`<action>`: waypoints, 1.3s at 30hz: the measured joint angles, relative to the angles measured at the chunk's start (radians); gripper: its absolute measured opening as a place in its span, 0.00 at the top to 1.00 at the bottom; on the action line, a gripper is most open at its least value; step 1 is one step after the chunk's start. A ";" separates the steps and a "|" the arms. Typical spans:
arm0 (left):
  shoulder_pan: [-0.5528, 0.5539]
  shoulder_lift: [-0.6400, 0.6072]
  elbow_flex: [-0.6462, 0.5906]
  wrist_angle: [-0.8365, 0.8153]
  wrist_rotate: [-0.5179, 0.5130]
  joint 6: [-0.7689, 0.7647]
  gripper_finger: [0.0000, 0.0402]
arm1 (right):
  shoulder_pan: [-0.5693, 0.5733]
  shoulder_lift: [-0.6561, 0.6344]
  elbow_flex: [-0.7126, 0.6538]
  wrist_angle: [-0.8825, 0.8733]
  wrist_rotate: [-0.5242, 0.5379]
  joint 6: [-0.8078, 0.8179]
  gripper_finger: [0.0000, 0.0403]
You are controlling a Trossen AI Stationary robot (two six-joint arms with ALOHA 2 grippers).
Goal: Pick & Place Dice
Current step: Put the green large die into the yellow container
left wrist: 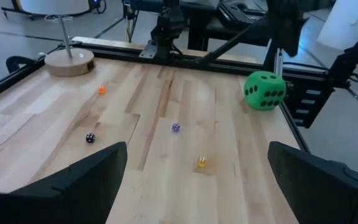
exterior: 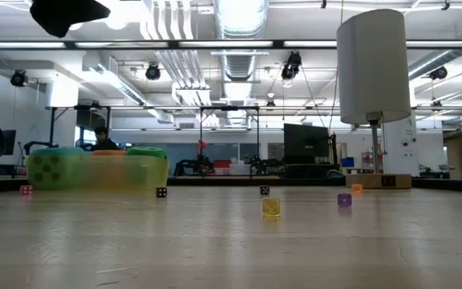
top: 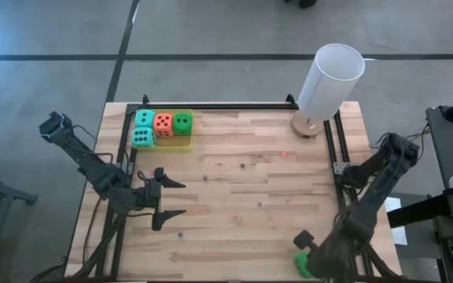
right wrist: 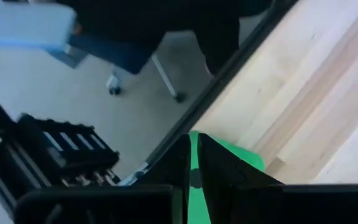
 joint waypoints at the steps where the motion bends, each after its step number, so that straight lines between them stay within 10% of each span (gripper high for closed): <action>1: 0.000 0.000 0.000 0.005 0.000 0.005 0.02 | 0.004 0.023 0.008 -0.005 0.000 0.002 0.93; 19: 0.001 0.000 0.000 0.010 0.000 0.010 0.02 | 0.030 0.294 0.150 -0.009 -0.206 0.095 0.93; 39: 0.001 0.000 0.000 0.017 0.000 0.010 0.02 | -0.017 0.285 0.091 -0.228 -0.013 0.108 0.93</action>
